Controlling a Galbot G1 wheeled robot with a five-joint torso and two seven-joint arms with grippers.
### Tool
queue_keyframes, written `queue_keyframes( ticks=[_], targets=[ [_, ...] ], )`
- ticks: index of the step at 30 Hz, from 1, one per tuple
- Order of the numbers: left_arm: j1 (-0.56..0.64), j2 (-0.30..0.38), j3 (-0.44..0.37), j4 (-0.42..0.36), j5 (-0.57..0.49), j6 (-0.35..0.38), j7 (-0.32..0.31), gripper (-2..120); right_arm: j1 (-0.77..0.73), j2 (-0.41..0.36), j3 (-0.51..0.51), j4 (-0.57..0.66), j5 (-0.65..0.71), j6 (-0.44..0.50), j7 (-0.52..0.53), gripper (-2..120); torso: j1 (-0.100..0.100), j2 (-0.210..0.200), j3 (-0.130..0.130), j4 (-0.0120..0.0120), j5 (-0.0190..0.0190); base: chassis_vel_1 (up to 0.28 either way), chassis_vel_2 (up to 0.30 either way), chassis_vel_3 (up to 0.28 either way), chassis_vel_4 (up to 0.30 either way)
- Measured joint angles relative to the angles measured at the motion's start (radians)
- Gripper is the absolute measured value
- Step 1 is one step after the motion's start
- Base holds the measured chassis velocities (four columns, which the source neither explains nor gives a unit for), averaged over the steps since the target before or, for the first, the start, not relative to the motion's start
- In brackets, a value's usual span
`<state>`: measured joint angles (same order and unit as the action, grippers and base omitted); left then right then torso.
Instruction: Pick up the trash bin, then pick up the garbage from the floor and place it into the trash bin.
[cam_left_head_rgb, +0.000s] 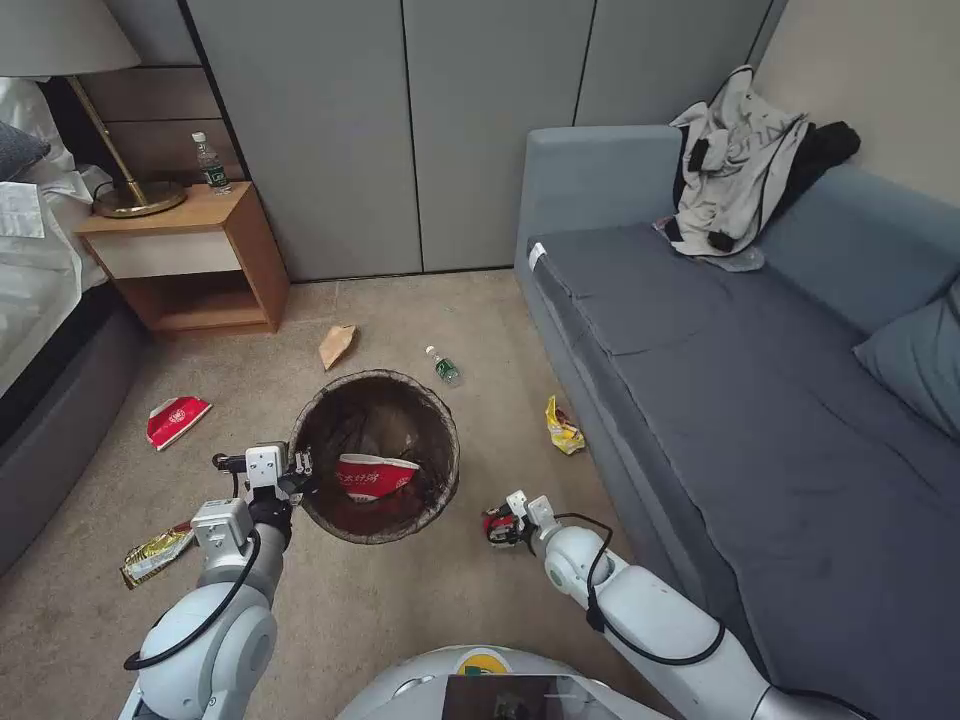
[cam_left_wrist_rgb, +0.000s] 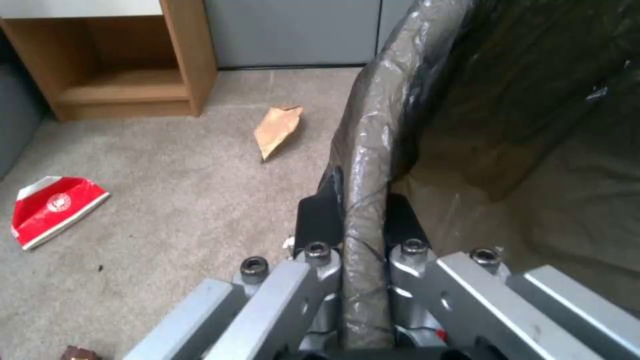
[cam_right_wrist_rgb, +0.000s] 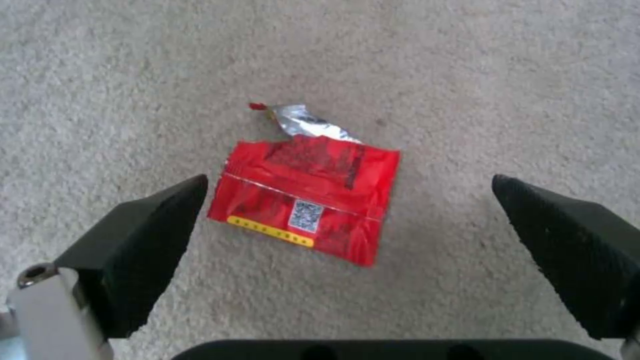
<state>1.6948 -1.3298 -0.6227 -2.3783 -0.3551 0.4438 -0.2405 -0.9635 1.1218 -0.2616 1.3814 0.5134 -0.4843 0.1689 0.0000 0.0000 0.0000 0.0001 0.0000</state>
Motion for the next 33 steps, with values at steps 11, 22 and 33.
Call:
queue_keyframes(
  ticks=[11,22,33],
  targets=[
    [0.0,-0.001,0.004,0.005,0.002,-0.002,0.002,0,0.014,0.019,-0.012,-0.041,-0.02,0.004,0.004,100,0.0,0.0,0.0,0.0,0.0,0.0,0.0,0.0,0.0],
    [0.0,-0.006,0.008,0.011,0.006,-0.002,0.004,0,0.023,0.034,-0.023,-0.06,-0.038,0.005,0.016,100,0.0,0.0,0.0,0.0,0.0,0.0,0.0,0.0,0.0],
    [-0.001,-0.005,0.008,0.013,0.007,-0.004,0.006,0,0.031,0.043,-0.04,-0.051,-0.044,-0.002,0.043,100,0.0,0.0,0.0,0.0,0.0,0.0,0.0,0.0,0.0]
  ],
)
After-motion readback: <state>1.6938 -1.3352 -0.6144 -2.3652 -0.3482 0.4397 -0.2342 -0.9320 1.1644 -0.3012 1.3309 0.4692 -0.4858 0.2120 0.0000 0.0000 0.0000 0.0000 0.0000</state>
